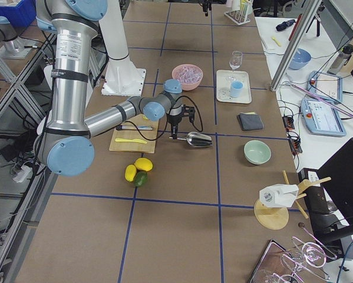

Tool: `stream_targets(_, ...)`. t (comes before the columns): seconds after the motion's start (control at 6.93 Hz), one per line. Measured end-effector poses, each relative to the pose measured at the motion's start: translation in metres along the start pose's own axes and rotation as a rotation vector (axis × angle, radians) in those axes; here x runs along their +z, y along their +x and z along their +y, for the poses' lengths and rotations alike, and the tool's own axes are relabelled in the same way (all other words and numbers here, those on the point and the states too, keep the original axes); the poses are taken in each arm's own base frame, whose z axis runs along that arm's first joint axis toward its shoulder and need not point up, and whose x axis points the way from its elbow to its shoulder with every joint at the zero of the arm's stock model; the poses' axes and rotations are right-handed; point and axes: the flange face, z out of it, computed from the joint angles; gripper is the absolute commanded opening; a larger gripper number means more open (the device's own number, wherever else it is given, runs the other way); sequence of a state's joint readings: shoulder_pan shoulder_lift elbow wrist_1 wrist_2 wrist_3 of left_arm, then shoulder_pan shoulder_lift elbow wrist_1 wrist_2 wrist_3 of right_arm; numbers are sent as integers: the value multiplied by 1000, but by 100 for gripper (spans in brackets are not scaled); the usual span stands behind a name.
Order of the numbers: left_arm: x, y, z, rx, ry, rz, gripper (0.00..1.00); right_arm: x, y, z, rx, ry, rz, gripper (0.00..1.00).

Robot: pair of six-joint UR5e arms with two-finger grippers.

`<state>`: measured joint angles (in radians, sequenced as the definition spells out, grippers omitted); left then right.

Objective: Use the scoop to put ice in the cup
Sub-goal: 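Set the scoop down upright and open the right gripper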

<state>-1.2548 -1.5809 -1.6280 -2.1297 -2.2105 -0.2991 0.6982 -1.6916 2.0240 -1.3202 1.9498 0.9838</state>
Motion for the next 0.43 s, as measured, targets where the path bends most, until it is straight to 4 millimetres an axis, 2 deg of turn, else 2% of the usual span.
stream_targets(0.29, -2, 2, -1, -16, -21, -6, 100, -7, -2, -2, -3, 11, -11, 100)
stream_targets(0.43, -5, 1, -2, -30, -32, -12, 100, -18, 2, -9, 5, 30, -21, 100)
